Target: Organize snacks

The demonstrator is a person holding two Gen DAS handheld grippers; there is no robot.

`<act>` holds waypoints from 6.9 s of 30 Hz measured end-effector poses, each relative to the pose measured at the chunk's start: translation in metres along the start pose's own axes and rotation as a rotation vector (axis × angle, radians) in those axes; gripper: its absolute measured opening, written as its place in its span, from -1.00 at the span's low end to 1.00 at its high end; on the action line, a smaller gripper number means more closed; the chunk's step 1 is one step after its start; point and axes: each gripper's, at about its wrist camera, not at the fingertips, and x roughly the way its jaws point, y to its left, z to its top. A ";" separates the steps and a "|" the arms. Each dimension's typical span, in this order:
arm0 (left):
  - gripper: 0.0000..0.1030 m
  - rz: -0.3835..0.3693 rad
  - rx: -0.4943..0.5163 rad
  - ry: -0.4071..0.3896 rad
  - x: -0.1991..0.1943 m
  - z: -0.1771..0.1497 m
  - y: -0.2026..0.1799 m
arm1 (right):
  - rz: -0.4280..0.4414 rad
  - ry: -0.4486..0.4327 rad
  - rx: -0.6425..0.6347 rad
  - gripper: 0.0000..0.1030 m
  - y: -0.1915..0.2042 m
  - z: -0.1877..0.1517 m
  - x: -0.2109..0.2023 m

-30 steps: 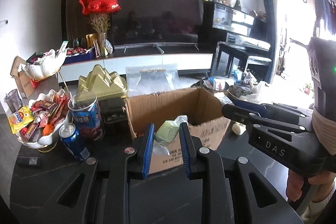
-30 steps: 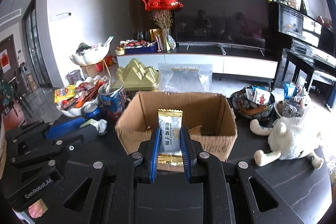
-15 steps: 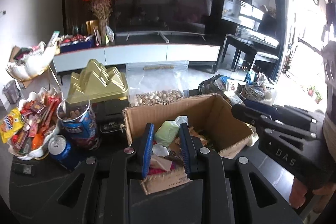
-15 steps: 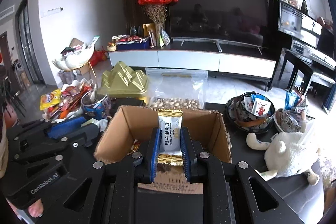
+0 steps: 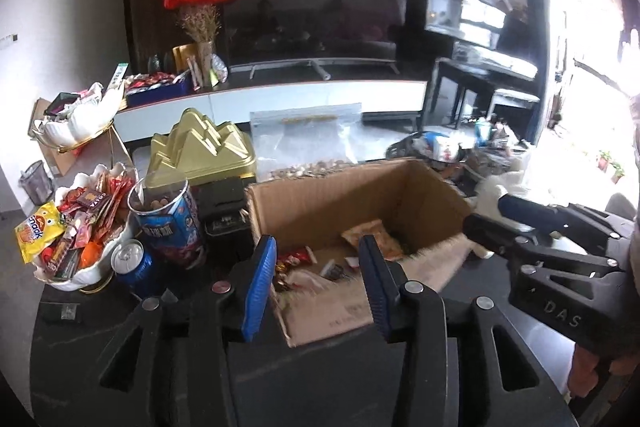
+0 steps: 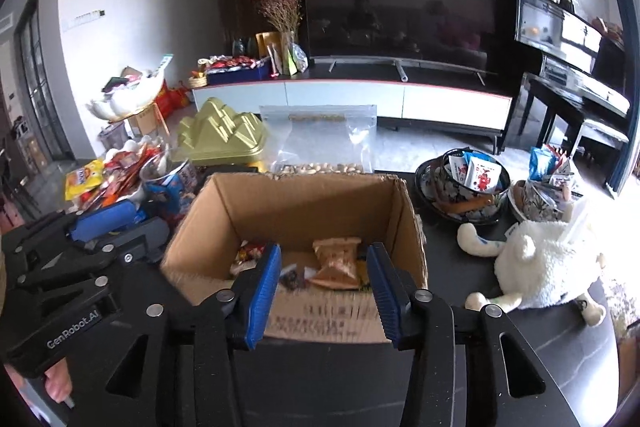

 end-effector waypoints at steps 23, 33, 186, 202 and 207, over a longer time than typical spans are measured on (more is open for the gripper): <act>0.18 -0.112 0.144 -0.064 -0.118 -0.101 -0.074 | -0.071 -0.030 -0.030 0.20 0.004 -0.125 -0.141; 0.20 -0.189 0.172 0.033 -0.110 -0.155 -0.097 | -0.085 0.058 0.014 0.20 -0.008 -0.187 -0.144; 0.26 0.073 0.010 0.104 0.010 0.023 0.004 | -0.067 0.204 0.016 0.39 -0.009 0.004 0.017; 0.77 0.137 0.004 -0.069 -0.096 -0.037 -0.009 | -0.131 -0.020 0.012 0.67 0.011 -0.046 -0.092; 0.93 0.180 0.031 -0.148 -0.123 -0.059 -0.017 | -0.138 -0.089 0.012 0.75 0.018 -0.065 -0.123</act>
